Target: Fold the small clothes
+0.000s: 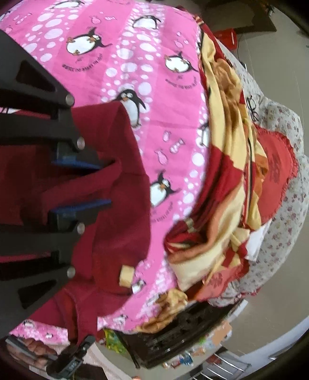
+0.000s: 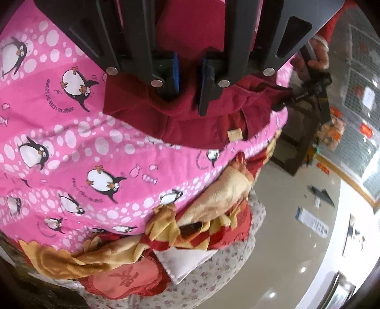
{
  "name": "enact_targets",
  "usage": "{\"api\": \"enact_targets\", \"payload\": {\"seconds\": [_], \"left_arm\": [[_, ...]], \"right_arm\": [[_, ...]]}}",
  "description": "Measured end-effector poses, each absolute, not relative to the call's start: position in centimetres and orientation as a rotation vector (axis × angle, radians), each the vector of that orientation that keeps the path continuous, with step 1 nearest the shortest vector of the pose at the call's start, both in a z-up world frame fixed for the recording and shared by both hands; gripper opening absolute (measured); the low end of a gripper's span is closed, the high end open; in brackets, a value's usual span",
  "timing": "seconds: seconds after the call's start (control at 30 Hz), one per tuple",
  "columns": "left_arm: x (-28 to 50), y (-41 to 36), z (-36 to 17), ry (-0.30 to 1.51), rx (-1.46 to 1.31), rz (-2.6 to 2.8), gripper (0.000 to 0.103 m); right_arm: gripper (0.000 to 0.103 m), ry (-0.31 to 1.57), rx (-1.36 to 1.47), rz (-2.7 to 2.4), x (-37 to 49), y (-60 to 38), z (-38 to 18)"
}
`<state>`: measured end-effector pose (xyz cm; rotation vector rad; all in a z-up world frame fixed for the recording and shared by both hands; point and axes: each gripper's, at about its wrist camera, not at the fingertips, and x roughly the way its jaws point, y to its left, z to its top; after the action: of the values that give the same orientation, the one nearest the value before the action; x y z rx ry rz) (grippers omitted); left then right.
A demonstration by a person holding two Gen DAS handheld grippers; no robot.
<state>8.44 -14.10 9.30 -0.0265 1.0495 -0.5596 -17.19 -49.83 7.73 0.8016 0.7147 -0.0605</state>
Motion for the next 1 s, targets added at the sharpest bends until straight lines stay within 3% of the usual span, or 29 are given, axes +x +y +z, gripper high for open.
{"api": "enact_targets", "payload": {"seconds": [0.03, 0.07, 0.13, 0.17, 0.27, 0.33, 0.37, 0.63, 0.83, 1.0], "left_arm": [[8.5, -14.0, 9.7, 1.038, -0.032, -0.562, 0.046], [8.4, -13.8, 10.3, 1.014, -0.043, -0.563, 0.065], [8.3, -12.8, 11.6, 0.924, -0.074, -0.525, 0.089], [8.3, -12.2, 12.1, 0.888, -0.098, -0.515, 0.092], [8.5, -11.1, 13.0, 0.889, -0.120, -0.514, 0.092], [7.9, -10.7, 13.3, 0.870, -0.093, -0.514, 0.092], [7.3, -10.6, 13.4, 0.857, -0.076, -0.514, 0.092], [2.4, -11.0, 10.3, 0.866, 0.107, -0.581, 0.092], [2.3, -15.3, 7.5, 0.898, 0.193, -0.582, 0.091], [5.5, -16.6, 6.2, 0.920, 0.122, -0.487, 0.091]], "right_arm": [[0.026, 0.708, 0.810, -0.072, -17.5, -50.0, 7.8], [0.026, 0.703, 0.807, -0.081, -17.7, -49.9, 8.0], [0.027, 0.688, 0.788, -0.101, -18.2, -49.8, 8.3], [0.027, 0.678, 0.774, -0.118, -18.5, -49.7, 8.5], [0.029, 0.666, 0.756, -0.145, -19.1, -49.5, 8.8], [0.046, 0.627, 0.703, -0.207, -19.8, -49.4, 9.5], [0.047, 0.607, 0.682, -0.230, -20.1, -49.5, 9.9], [0.046, 0.609, 0.502, -0.062, -21.6, -46.3, 11.1], [0.039, 0.849, 0.293, -0.013, -17.5, -41.1, 6.3], [0.039, 0.773, 0.392, -0.122, -12.6, -44.1, 6.2]]}}
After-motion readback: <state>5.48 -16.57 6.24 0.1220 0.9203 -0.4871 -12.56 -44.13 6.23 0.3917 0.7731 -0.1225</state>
